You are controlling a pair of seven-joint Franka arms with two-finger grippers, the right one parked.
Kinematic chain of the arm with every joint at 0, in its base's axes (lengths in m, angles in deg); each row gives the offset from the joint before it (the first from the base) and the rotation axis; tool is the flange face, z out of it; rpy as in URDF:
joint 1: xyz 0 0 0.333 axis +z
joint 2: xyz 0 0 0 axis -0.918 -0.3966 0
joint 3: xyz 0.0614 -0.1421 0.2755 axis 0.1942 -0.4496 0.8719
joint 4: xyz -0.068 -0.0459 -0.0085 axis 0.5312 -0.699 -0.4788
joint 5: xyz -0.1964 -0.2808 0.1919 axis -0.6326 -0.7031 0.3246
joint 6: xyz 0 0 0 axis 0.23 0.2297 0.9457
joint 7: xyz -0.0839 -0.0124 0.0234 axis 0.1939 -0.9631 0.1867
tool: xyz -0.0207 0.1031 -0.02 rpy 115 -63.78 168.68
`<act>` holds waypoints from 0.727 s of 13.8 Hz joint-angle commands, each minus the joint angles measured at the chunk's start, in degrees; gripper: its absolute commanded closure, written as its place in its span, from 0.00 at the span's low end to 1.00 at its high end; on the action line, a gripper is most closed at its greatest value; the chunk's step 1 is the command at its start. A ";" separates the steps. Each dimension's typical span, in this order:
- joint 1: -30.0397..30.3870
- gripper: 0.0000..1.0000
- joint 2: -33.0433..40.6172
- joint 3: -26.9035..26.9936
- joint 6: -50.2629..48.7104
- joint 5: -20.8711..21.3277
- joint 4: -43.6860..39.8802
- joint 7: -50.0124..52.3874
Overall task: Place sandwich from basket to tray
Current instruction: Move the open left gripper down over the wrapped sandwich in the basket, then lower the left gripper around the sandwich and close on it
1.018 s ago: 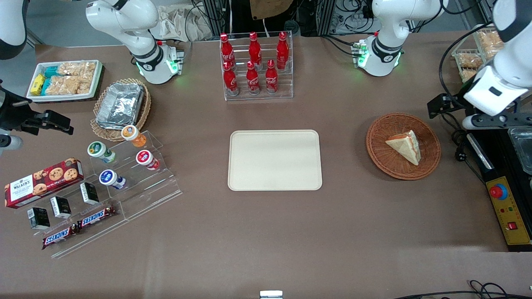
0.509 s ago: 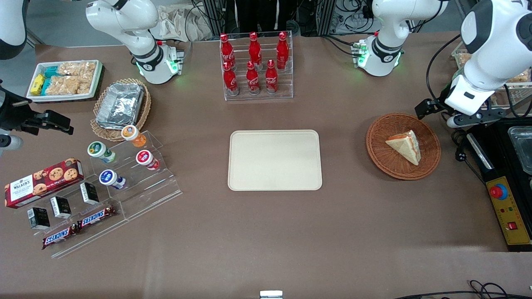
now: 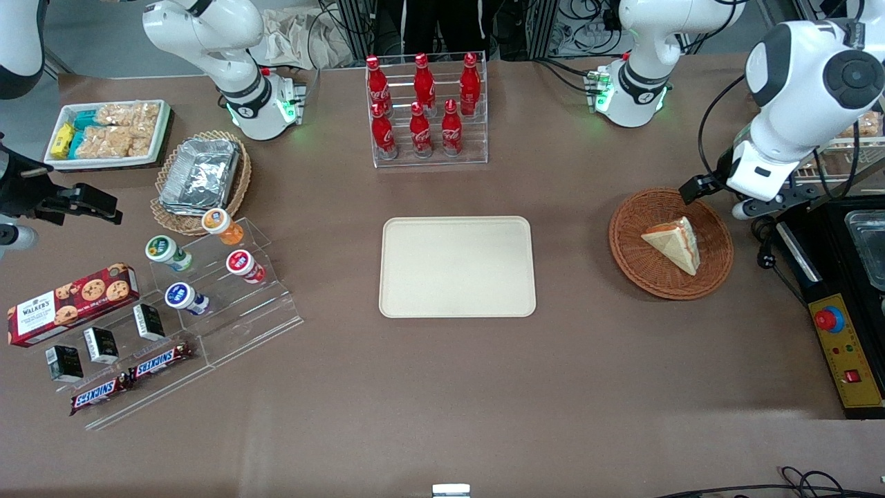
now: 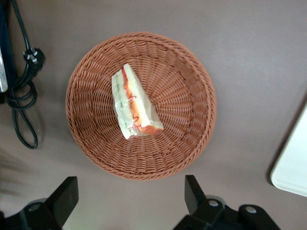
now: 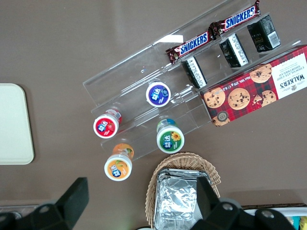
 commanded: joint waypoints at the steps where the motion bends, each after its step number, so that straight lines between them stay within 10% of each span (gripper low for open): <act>1: 2.32 0.01 1.53 -0.24 6.13 -0.07 6.10 1.10; 10: 9.44 0.01 -7.34 -0.24 15.46 -14.21 8.22 1.28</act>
